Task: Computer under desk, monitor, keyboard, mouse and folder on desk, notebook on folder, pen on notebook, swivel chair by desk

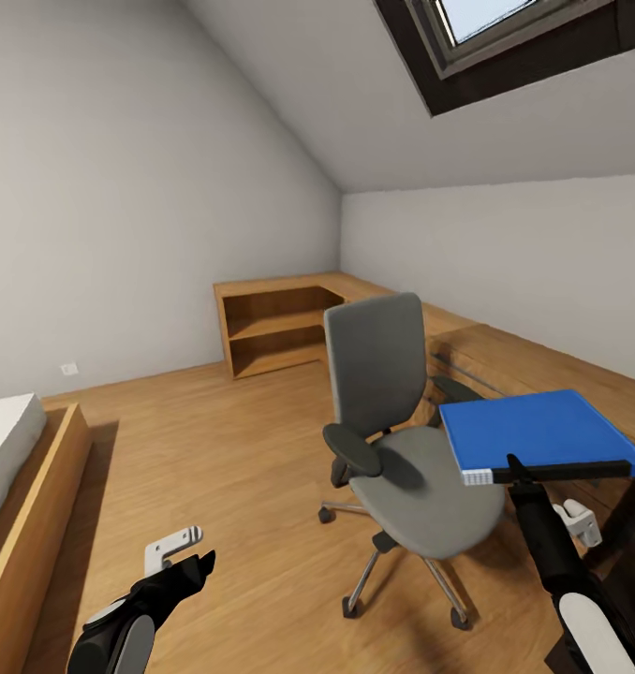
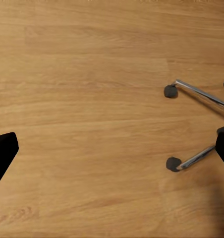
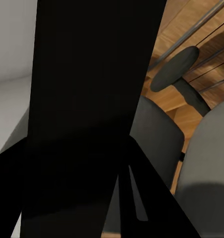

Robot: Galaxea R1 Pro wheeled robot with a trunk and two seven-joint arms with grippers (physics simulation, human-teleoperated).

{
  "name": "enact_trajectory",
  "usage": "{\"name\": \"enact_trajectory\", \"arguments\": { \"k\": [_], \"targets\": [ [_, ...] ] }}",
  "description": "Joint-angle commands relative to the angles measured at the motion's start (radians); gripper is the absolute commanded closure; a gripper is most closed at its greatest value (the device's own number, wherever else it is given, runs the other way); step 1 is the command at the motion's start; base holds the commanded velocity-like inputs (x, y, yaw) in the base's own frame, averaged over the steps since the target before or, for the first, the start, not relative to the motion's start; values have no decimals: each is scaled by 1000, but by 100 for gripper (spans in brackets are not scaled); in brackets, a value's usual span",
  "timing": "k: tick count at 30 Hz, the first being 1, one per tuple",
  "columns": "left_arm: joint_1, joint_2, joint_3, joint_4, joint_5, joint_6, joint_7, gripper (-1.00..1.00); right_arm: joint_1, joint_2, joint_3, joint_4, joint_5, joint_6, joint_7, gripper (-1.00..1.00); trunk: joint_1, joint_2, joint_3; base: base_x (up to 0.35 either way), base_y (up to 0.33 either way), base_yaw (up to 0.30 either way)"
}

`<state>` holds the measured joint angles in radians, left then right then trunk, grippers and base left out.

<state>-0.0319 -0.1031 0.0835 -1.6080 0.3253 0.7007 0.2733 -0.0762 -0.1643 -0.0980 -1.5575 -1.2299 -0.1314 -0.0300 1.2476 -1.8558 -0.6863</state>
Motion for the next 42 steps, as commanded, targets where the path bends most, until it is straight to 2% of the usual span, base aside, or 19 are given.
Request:
{"name": "enact_trajectory", "arguments": {
  "k": [1,3,6,16,26,28,31,35,37,39,42],
  "targets": [
    [0,-1,1,-1,11,3,7,-100,0,8,1,4,-9,-6,-8,100,-4,7,2,0,0,0],
    [0,-1,1,-1,11,3,7,-100,0,27,1,6,-6,-10,-6,100,-12,21,8,0,0,0],
    [0,-1,1,-1,11,3,7,-100,0,31,1,7,-5,-11,-5,100,-23,42,18,0,0,0],
    [0,-1,1,-1,11,3,7,-100,0,32,1,7,-3,-12,-4,100,-62,112,48,0,0,-13],
    [-1,-3,-1,-1,10,3,8,-100,0,31,-1,8,-3,-12,-6,100,-100,182,69,0,0,-176],
    [-1,-1,-23,22,8,3,16,-100,0,31,-3,11,-5,-11,-8,100,-108,196,73,0,0,-199],
    [0,-1,-33,33,7,3,18,-100,0,31,-3,13,-5,-11,-8,100,-119,217,79,0,0,-199],
    [0,3,-32,129,7,0,16,-100,0,30,-3,14,-4,-11,-8,100,-134,245,87,0,0,-201],
    [0,22,-29,243,4,-11,15,-100,0,31,-3,13,-5,-11,-8,100,-142,259,91,0,0,-204],
    [0,50,-31,398,2,-111,12,-100,1,31,-3,14,-4,-11,-8,100,-150,273,95,0,0,-204],
    [-1,70,-33,611,-1,-372,8,-100,1,31,-3,14,-3,-11,-8,100,-161,294,100,0,0,-205]
  ]
}}
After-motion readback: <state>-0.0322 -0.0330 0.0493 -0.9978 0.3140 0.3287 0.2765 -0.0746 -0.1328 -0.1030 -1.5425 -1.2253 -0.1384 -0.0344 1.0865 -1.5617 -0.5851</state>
